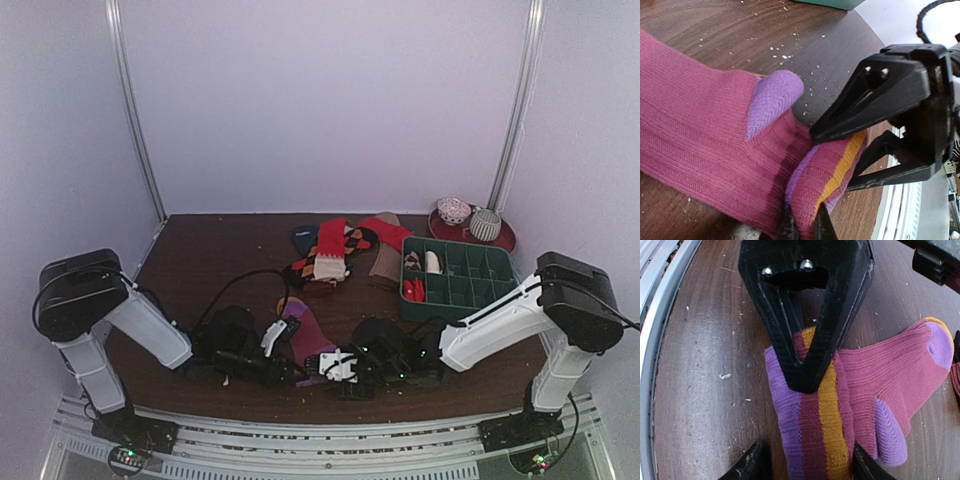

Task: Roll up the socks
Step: Roll a pair of socks at the center of the board.

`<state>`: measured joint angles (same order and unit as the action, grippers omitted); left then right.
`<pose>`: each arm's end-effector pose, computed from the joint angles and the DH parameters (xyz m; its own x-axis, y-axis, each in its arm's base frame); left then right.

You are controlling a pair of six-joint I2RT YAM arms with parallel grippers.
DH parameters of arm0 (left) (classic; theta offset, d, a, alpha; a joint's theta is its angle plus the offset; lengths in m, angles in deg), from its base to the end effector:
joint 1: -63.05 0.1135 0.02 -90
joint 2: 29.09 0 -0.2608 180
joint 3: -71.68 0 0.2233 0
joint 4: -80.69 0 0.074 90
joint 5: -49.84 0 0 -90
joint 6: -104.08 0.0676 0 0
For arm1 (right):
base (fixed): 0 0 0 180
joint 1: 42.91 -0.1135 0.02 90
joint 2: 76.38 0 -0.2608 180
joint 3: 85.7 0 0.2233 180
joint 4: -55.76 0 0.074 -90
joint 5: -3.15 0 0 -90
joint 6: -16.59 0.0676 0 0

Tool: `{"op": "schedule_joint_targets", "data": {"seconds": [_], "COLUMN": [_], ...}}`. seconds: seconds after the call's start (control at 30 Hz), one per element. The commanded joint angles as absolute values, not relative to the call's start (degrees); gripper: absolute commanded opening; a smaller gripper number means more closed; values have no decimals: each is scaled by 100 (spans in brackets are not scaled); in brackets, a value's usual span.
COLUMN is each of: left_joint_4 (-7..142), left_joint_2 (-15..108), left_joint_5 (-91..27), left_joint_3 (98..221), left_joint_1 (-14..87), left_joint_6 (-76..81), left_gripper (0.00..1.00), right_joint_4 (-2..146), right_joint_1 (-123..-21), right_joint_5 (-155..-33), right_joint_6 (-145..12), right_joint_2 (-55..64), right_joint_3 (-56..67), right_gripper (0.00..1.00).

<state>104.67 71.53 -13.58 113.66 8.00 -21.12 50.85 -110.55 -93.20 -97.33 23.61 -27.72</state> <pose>0.1441 -0.2590 0.1027 -0.8103 0.2595 -0.5255 0.5835 0.4408 -0.6821 0.1239 0.3208 0.1357 0.1765 -0.6302 -0.7561 -0.9639 0.0449 -0.2624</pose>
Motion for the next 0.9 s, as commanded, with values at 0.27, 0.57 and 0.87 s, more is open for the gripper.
{"op": "schedule_joint_targets", "data": {"seconds": [0.27, 0.57, 0.87], "left_joint_4": [9465, 9448, 9397], "left_joint_2": [7661, 7673, 7726], "left_joint_5": [-1102, -1125, -1113], "left_joint_3": [11169, 11124, 11150], "left_joint_1": [829, 856, 860], "left_joint_6": [-2163, -2161, -2155], "left_gripper": [0, 0, 0], "right_joint_4": [4649, 4683, 4654], "right_joint_1": [-11109, -11246, -11278], "right_joint_5": [-8880, -8668, -9061], "right_joint_6": [-9470, -9834, -9855], "right_joint_2": [2545, 1258, 1993], "right_joint_3": [-2909, -3332, -3064], "right_gripper": [40, 49, 48]}}
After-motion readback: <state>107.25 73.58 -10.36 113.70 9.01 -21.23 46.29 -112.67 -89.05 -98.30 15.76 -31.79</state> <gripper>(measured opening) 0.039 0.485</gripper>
